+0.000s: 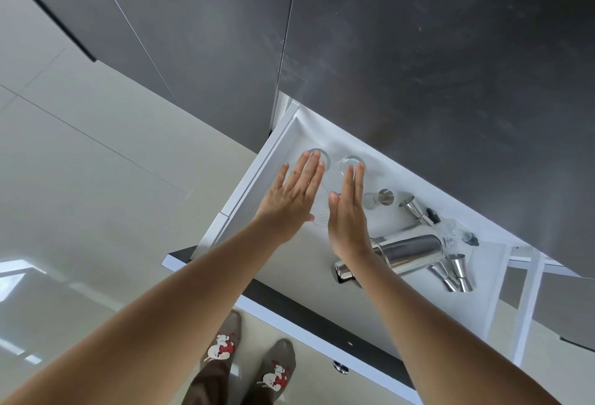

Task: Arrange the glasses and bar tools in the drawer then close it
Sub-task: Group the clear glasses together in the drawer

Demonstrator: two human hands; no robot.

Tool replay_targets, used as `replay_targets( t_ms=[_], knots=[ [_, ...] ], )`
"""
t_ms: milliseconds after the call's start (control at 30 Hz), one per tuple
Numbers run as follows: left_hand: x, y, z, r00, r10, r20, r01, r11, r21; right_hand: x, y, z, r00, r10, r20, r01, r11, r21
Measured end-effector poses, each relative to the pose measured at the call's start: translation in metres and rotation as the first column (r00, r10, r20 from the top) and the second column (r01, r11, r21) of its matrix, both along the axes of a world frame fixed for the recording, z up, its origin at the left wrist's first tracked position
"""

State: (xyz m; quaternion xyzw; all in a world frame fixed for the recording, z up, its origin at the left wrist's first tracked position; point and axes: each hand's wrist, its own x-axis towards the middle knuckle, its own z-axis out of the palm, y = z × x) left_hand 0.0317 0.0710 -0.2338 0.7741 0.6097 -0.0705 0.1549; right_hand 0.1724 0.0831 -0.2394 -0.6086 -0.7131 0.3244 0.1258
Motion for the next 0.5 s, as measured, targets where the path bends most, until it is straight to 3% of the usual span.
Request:
replay_targets(
  t_ms=[500],
  knots=[
    [0.004, 0.037, 0.002, 0.999, 0.033, -0.032, -0.033, 0.999, -0.004, -0.004, 0.022, -0.006, 0.999, -0.051, 0.004, 0.051, 0.999, -0.002]
  ],
)
